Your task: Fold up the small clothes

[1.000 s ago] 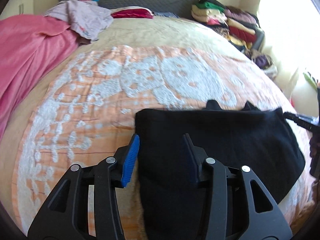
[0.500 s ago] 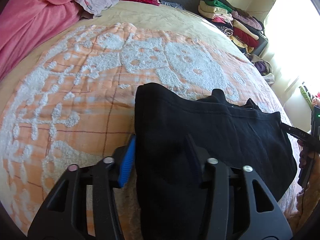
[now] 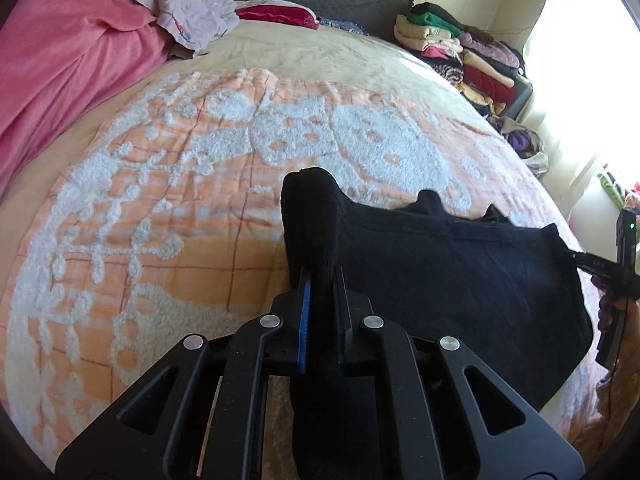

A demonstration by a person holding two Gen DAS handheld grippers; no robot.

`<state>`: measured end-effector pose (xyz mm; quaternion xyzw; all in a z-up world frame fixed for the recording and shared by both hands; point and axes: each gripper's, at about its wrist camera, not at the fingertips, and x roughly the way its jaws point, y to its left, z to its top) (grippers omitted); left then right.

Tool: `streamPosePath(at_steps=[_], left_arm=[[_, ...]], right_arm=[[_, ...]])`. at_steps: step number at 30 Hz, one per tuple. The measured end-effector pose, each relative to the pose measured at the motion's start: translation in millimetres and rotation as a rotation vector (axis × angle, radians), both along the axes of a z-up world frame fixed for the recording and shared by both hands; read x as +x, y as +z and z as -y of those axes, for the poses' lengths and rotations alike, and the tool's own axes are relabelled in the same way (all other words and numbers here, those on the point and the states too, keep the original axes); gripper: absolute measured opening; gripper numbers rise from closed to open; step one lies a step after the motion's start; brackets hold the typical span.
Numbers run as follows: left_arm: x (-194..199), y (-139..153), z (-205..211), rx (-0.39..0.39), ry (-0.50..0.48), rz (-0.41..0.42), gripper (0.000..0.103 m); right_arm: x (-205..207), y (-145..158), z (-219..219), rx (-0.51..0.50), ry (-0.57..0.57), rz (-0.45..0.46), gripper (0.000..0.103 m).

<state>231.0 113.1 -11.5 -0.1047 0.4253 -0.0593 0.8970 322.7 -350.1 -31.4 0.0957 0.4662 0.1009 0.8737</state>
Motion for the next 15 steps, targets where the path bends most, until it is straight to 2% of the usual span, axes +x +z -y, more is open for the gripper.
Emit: streamPosePath(at_steps=[5,7,9,10,15], left_arm=[[-3,-5,7,0.056,0.003,-0.021,0.007],[-6,-2,10,0.072,0.001,-0.015,0.007],[-8,0,11,0.07,0.0,-0.013,0.013],[-10,2,12,0.07,-0.005,-0.011,0.015],[-19,8,17,0.074,-0.015,-0.002,0.024]], right_arm=[[-3,-1,-1,-0.034,-0.027,0.005,0.017],[-8,3,-2,-0.056,-0.034,0.014,0.024],[-14,9,-1,-0.067,-0.039,0.033,0.03],[-18,13,0,-0.065,-0.045,0.044,0.04],[-36,27,3,-0.053,-0.048,0.075,0.048]])
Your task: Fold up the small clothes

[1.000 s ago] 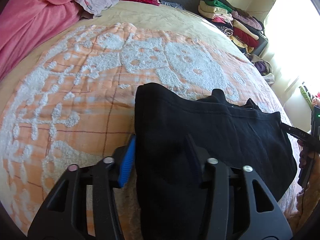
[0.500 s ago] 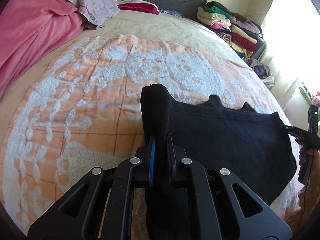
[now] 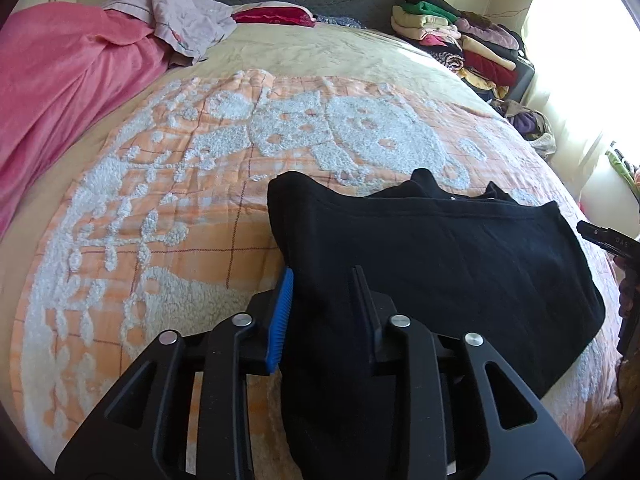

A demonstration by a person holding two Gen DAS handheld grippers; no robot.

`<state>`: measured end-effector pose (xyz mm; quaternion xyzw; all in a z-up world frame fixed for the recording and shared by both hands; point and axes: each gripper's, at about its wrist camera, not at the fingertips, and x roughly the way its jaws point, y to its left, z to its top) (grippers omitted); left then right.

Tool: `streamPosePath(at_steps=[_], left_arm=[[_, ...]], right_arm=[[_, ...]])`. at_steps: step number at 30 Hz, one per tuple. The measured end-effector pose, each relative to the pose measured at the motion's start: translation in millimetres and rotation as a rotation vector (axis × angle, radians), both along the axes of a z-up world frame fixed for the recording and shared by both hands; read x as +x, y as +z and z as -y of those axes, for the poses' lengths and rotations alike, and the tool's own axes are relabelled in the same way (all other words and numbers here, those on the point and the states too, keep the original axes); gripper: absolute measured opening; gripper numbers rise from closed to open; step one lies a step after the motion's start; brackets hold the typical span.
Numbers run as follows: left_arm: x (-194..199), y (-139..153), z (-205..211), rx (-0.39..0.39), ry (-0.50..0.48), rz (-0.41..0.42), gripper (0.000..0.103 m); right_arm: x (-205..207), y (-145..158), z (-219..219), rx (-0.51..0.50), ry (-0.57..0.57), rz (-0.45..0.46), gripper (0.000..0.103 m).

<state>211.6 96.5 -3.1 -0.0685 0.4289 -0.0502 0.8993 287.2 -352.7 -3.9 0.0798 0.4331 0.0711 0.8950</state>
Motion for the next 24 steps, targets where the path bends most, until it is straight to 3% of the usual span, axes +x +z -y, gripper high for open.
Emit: streamPosePath(at_steps=[2,9,11,21,24], left_arm=[[-5,5,2,0.001,-0.005,0.01,0.027],[-24,17,6,0.016,-0.012,0.037,0.039],[-30,18,5,0.01,-0.013,0.034,0.043],[-52,0,-4,-0.059,0.003,-0.039,0.043],[-54,-17,-3,-0.067,0.004,-0.098,0.03]], right_arm=[[-9,4,0,0.015,0.006,0.005,0.056],[-44,9,-3,0.039,0.031,0.009,0.057],[-53,7,-1,0.054,0.03,0.004,0.068],[-79,-8,-1,0.058,0.052,-0.045,0.068],[-82,-17,-4,0.049,0.066,-0.086,0.067]])
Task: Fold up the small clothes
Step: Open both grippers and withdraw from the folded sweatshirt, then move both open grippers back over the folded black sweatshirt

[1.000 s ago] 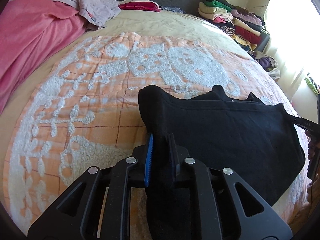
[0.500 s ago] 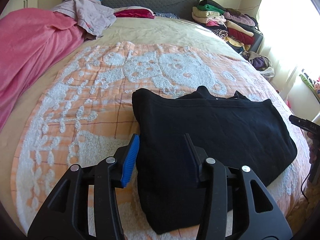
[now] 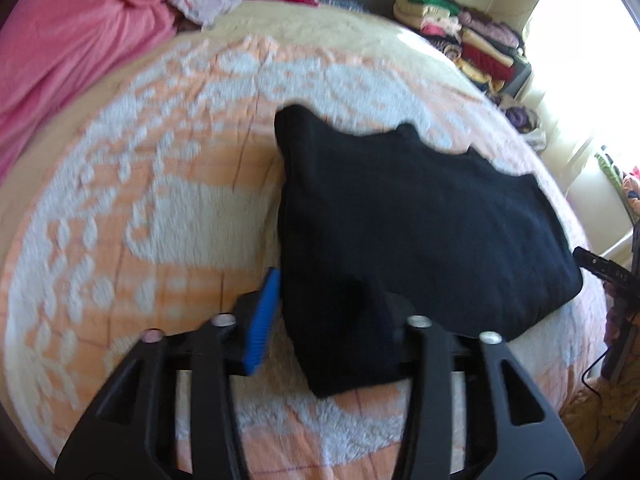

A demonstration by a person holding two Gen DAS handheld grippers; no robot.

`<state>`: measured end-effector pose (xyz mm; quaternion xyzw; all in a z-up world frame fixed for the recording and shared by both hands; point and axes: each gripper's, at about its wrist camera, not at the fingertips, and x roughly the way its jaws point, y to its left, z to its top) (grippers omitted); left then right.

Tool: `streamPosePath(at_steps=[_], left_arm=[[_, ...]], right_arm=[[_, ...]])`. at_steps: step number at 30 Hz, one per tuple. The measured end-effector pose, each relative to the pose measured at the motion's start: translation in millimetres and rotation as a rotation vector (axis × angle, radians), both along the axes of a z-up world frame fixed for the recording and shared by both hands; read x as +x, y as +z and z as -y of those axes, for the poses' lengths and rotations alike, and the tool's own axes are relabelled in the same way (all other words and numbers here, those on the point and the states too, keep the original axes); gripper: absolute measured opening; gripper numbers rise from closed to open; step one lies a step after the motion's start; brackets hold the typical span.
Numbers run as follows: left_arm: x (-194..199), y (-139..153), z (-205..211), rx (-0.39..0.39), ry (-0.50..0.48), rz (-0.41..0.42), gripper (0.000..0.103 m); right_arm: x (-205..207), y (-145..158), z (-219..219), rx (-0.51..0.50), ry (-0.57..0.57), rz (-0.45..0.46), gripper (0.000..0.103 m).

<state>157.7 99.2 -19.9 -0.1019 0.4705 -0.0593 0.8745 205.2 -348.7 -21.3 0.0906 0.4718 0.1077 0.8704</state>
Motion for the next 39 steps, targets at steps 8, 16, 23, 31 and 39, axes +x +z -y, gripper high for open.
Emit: streamPosePath(at_steps=[8,16,23,31,39], left_arm=[[-15,-8,14,0.054,-0.032,-0.008,0.01],[-24,-6,9,0.04,-0.017,-0.009,0.016],[-31,-2,8,0.039,-0.011,-0.01,0.024],[-41,10,9,0.033,-0.011,0.02,0.041],[-49,25,12,0.039,-0.016,0.052,0.058]], right_arm=[[-7,-14,-8,-0.063,0.032,-0.051,0.023],[-14,-19,5,-0.063,-0.035,-0.078,0.049],[-26,-10,4,-0.089,-0.048,-0.034,0.056],[-40,7,-2,-0.101,-0.052,0.049,0.078],[-57,25,-15,-0.058,-0.022,0.114,0.089]])
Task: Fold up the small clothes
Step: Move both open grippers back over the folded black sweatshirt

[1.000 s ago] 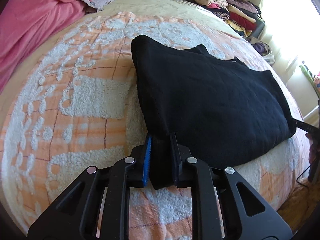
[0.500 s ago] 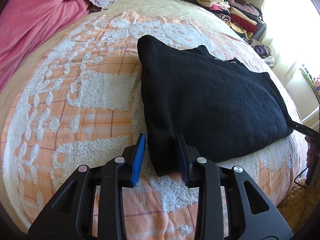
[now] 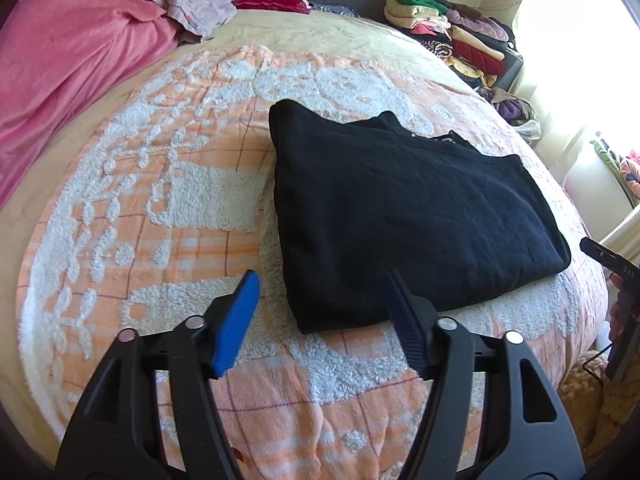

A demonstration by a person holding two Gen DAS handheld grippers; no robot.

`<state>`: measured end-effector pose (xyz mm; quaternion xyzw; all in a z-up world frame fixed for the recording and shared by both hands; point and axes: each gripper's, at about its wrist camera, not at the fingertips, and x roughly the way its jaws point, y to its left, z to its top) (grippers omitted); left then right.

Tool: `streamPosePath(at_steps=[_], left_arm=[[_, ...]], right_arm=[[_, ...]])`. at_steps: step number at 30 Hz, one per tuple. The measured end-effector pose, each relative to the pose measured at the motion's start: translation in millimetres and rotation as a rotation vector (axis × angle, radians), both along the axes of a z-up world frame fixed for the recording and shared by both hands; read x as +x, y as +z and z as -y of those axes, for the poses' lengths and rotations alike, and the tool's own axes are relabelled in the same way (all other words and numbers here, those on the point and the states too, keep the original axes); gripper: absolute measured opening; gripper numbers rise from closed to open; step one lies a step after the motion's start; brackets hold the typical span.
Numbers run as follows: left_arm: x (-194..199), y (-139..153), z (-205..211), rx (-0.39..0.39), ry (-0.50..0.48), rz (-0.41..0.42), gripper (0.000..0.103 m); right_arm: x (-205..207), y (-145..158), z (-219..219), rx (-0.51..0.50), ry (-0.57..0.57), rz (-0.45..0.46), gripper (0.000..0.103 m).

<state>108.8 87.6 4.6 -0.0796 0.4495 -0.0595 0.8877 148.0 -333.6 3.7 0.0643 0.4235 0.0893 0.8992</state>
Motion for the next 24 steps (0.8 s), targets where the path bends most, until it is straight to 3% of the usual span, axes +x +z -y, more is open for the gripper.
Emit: streamPosePath(at_steps=[4,6,9,11,17,20,24], left_arm=[[-2,7,-2,-0.001,0.002,0.015,0.061],[-3,10,-3,0.001,0.006,0.021,0.072],[-6,14,-3,0.002,0.008,0.03,0.073],[-8,16,-5,0.0,0.013,0.036,0.074],[-14,24,-13,0.0,0.038,0.058,0.084],[-16,29,-18,-0.004,0.055,0.069,0.093],[-19,37,-24,-0.008,0.069,0.085,0.093]], right_arm=[[-8,11,-12,0.003,0.038,0.03,0.089],[-11,18,-20,0.0,0.056,0.043,0.09],[-17,29,-35,-0.005,0.104,0.074,0.09],[-21,36,-45,-0.008,0.128,0.092,0.096],[-27,58,-72,0.003,0.194,0.139,0.097],[-27,66,-84,0.005,0.221,0.157,0.097],[-29,73,-100,0.018,0.255,0.17,0.097]])
